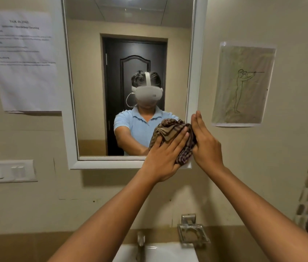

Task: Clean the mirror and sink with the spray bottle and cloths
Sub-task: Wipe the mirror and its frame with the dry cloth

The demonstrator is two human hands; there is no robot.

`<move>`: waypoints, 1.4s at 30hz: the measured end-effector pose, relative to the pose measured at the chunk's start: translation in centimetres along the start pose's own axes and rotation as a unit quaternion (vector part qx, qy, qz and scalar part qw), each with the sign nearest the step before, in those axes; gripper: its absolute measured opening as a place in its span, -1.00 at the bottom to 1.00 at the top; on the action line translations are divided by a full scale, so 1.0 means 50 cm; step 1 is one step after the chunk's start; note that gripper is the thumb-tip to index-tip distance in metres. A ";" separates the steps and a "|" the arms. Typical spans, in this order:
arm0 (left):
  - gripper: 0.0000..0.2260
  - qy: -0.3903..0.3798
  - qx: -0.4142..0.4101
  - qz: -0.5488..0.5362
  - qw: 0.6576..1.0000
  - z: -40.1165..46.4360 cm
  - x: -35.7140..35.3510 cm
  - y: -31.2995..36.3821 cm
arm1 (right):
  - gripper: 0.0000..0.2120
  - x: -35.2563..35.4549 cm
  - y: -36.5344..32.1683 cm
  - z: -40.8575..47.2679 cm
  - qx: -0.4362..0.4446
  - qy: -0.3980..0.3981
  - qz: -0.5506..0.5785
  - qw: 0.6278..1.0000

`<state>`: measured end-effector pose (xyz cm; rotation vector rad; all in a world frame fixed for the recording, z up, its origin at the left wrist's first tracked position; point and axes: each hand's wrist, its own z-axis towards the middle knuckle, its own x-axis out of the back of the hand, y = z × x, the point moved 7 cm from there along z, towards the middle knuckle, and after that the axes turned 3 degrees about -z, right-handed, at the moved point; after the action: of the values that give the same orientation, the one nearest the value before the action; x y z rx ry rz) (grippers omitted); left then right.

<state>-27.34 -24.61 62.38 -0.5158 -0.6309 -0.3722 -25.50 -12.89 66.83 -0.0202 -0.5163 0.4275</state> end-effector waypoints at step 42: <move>-0.64 0.176 0.569 -0.705 0.385 -0.606 -0.020 -0.127 | -0.38 -0.132 -0.174 -0.432 -0.095 -0.172 0.035 0.980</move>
<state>-17.15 -46.54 43.00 1.6674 -0.5939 -1.4436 -16.84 -21.59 45.98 -0.1516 -0.8993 0.4519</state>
